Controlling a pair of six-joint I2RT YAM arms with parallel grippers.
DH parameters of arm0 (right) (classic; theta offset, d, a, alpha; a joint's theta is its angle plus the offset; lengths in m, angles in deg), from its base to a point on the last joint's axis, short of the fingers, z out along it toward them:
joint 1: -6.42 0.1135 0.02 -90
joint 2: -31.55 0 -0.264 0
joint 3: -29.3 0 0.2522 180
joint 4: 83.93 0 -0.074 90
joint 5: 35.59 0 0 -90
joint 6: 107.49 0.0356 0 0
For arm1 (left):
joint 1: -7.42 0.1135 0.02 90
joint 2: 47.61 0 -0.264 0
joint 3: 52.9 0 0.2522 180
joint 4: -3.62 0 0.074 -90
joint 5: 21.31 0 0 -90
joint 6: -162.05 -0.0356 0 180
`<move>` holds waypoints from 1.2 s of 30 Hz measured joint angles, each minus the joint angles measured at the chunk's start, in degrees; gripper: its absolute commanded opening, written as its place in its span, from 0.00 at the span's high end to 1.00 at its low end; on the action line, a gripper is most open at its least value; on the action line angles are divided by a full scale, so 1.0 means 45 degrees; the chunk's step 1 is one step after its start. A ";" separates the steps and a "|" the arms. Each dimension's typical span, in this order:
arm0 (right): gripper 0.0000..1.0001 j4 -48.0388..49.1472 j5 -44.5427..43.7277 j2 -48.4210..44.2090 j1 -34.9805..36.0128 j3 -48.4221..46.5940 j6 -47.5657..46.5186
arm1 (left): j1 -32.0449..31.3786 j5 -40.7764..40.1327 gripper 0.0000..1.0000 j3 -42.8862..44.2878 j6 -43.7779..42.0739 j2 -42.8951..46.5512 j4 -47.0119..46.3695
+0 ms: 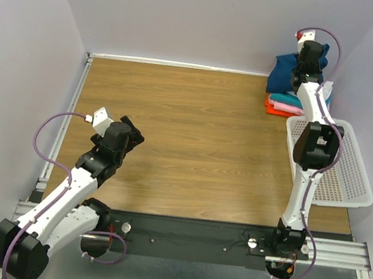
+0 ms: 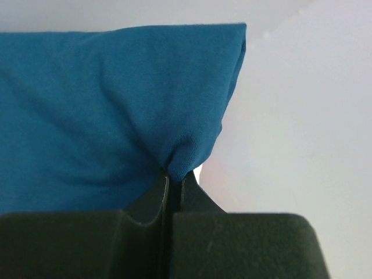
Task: Fold and stack the t-shirts
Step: Neatly place the folded tshirt to the corner
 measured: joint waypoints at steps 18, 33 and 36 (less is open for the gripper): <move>0.00 0.0165 0.1185 0.0529 -0.1768 0.1020 0.1069 | 0.0000 0.0000 0.02 0.0316 -0.0010 -0.0724 -0.0083; 0.00 0.0238 0.2968 -0.0039 -0.1545 0.2370 0.1574 | 0.0005 0.0005 0.02 0.0379 -0.0112 -0.0772 -0.0306; 0.00 0.0369 0.3264 -0.0102 -0.1224 0.2963 0.1171 | 0.0005 0.0005 0.02 0.0379 -0.0151 -0.0670 -0.0306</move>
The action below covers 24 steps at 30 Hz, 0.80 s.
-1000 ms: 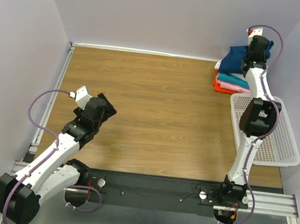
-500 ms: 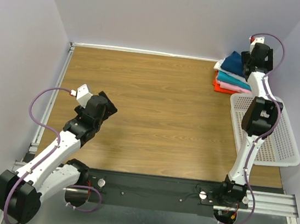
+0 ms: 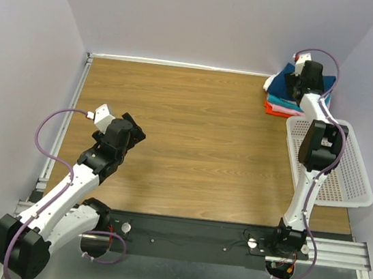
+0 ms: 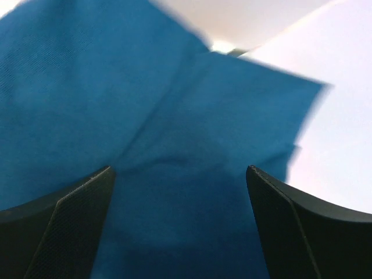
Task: Fold and stack the t-shirts
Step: Neatly place the folded tshirt to the corner, then reset both grippers
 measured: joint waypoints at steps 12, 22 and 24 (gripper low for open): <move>0.00 -0.0097 -0.0039 -0.1030 0.0772 0.1875 0.0850 | 0.0024 0.0000 0.02 -0.0005 -0.0272 0.0670 -0.0019; 0.00 -0.0758 -0.0913 -0.1889 0.0772 0.1554 0.2268 | 0.0024 0.0005 0.02 -0.0005 -0.0413 0.1889 0.0136; 0.00 -0.0874 -0.0913 -0.2720 0.0772 0.1564 0.3041 | 0.0024 0.0005 0.02 -0.0005 -0.0427 0.2210 0.0146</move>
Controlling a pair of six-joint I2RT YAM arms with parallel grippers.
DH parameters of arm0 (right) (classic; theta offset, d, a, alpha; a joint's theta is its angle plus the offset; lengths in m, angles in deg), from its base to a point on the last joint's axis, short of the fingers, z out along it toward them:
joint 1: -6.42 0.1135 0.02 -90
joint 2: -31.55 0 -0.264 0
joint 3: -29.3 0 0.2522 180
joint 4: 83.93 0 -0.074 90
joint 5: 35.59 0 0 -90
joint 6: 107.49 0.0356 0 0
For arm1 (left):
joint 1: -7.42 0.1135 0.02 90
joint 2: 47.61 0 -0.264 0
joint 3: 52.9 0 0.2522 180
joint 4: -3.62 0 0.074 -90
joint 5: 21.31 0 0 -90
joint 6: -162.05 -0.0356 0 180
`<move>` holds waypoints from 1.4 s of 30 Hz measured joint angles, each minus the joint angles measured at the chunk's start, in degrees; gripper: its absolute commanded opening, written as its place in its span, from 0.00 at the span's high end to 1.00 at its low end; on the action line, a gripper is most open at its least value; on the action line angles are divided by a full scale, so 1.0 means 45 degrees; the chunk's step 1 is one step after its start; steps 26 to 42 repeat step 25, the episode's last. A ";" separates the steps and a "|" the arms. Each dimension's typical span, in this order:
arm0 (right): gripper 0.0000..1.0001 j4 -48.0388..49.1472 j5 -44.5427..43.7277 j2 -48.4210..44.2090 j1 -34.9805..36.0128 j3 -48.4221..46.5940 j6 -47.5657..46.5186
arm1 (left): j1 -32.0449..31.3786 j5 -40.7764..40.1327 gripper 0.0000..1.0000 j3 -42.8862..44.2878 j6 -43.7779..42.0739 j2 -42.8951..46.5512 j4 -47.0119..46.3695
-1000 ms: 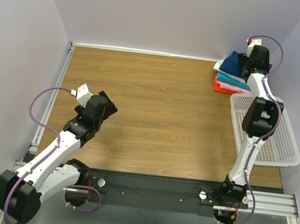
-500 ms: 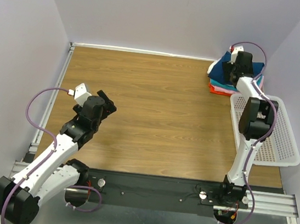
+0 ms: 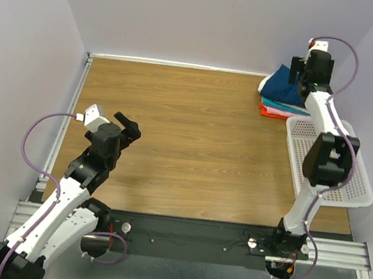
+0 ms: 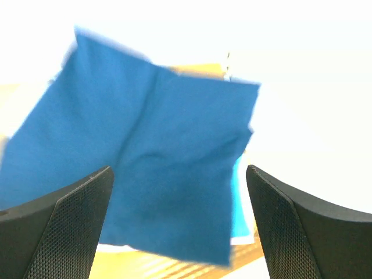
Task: Fold and stack the t-shirts
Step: Reset both grippers
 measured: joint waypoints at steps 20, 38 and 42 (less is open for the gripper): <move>0.00 0.0529 0.2681 -1.2643 0.0000 1.1769 0.7679 | 0.0024 -0.0301 0.02 0.1195 -0.0777 -0.0311 -0.0520; 0.00 0.0325 0.3070 -1.4615 0.0000 1.4173 0.8140 | 0.0058 -0.0301 0.02 0.0578 -0.0879 -0.0087 -0.0971; 0.00 0.0325 0.3070 -1.4615 0.0000 1.4173 0.8140 | 0.0058 -0.0301 0.02 0.0578 -0.0879 -0.0087 -0.0971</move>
